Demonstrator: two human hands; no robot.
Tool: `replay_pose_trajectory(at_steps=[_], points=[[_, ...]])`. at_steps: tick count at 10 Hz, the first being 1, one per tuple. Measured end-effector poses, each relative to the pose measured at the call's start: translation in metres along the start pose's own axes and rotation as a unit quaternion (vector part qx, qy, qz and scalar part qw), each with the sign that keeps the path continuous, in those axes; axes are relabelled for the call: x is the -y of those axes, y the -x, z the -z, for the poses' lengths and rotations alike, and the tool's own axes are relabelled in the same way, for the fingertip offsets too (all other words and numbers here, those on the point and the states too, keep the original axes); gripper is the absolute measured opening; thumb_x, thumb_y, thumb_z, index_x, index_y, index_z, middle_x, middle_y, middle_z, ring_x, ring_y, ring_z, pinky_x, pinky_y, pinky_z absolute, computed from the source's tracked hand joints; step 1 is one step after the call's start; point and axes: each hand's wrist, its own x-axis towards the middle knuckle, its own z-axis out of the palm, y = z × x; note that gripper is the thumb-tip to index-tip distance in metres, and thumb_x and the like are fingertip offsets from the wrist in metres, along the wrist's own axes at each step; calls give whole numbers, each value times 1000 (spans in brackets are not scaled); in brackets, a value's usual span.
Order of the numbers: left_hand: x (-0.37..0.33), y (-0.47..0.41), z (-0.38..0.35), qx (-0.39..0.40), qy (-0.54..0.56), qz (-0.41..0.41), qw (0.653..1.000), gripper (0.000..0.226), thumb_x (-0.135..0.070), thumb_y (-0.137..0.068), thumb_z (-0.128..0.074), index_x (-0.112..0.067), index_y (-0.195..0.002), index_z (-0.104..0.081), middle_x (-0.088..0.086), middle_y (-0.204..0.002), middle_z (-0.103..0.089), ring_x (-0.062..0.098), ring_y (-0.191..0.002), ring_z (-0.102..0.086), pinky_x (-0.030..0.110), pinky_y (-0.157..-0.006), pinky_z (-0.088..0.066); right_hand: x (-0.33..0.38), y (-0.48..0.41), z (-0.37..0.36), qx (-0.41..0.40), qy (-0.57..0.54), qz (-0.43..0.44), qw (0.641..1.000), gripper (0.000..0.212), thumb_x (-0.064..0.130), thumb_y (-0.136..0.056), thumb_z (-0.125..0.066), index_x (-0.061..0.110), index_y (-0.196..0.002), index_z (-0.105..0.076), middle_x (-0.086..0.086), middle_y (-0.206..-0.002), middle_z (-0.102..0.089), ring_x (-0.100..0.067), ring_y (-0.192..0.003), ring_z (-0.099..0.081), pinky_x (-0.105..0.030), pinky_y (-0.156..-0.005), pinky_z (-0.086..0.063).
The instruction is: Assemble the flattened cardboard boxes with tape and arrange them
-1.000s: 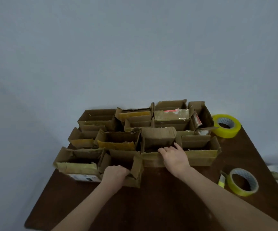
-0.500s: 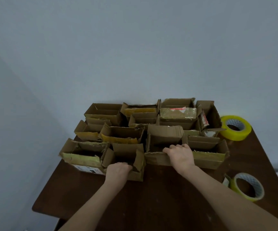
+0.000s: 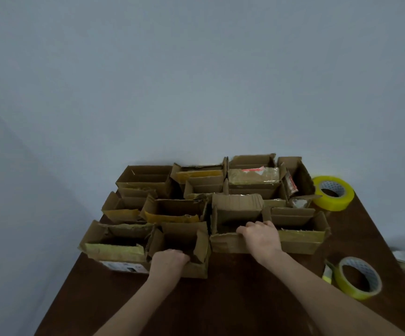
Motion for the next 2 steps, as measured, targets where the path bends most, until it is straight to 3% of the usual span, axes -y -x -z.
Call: replay_pose_trajectory(at_steps=[2], points=[[6,-3,-6,2,22,-28,999,34,-23,-95,-53,-26,-129,-51,-1,-120,-56,18,-107,-54,31,-81,-47,4,-2,4,11,-16,3,1000,33,30,-97,-48,31,-130,-51,4,-122,-59,-18,-117,-52,-37,-106,-35]])
